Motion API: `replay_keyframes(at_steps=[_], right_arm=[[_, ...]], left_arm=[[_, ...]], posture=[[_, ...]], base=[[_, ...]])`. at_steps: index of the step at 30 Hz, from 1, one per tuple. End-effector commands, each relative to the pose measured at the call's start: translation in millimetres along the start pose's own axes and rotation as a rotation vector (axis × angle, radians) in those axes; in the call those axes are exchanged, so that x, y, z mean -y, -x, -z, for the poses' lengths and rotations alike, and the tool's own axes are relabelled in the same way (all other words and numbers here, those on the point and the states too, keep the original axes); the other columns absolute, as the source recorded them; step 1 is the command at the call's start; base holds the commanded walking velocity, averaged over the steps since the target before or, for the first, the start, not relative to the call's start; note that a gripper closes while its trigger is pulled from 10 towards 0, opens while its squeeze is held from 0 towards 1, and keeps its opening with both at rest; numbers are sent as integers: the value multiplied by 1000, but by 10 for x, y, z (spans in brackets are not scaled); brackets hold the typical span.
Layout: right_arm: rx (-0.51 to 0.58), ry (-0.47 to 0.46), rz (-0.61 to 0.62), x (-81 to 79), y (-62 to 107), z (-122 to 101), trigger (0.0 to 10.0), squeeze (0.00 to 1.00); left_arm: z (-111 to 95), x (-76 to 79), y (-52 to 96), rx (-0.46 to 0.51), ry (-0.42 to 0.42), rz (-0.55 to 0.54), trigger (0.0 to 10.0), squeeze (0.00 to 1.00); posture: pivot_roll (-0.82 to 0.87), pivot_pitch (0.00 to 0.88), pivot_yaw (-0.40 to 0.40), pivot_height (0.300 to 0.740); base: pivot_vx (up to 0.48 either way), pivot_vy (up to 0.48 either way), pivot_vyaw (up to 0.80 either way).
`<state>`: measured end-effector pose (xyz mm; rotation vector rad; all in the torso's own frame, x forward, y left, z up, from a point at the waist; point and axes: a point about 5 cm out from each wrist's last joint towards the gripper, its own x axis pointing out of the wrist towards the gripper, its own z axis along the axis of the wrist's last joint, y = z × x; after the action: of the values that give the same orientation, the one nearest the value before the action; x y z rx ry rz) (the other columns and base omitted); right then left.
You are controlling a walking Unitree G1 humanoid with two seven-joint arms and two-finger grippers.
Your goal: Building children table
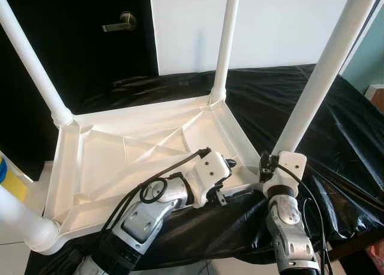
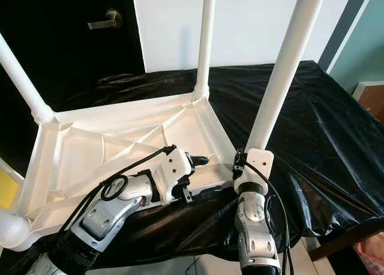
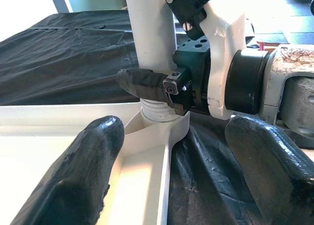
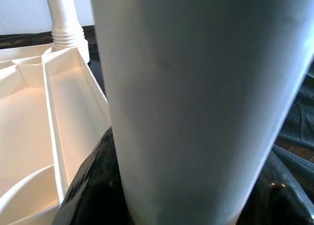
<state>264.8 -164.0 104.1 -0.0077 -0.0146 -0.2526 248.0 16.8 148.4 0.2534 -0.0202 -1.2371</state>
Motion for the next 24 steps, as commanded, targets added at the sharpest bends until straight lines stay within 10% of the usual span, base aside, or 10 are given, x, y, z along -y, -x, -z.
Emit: replay_keyframes(at_steps=[1,2,3,15,17,24], right_arm=[[-58,32,-6,-2,30,126,10000,349],[-58,32,-6,-2,30,126,10000,349],[-39,28,-21,12,32,103,10000,1000],[30,37,-106,170,42,34,10000,1000],[36,35,-152,235,39,34,10000,0],[74,30,-288,303,26,1,10000,0]], left_arm=[[14,11,5,-12,-6,11,10000,0],[14,11,5,-12,-6,11,10000,0],[21,8,5,-13,-6,3,10000,0],[75,-43,4,-15,-6,-54,10000,0],[104,-63,8,-12,5,-81,10000,0],[229,-104,11,-10,32,-143,10000,0]], posture=[[-34,0,-15,740],[-34,0,-15,740],[-34,0,-16,740],[-37,0,-17,740],[-38,0,-16,740],[-41,0,-11,740]], base=[[0,0,0],[0,0,0],[0,0,0],[0,0,0],[0,0,0],[0,0,0]])
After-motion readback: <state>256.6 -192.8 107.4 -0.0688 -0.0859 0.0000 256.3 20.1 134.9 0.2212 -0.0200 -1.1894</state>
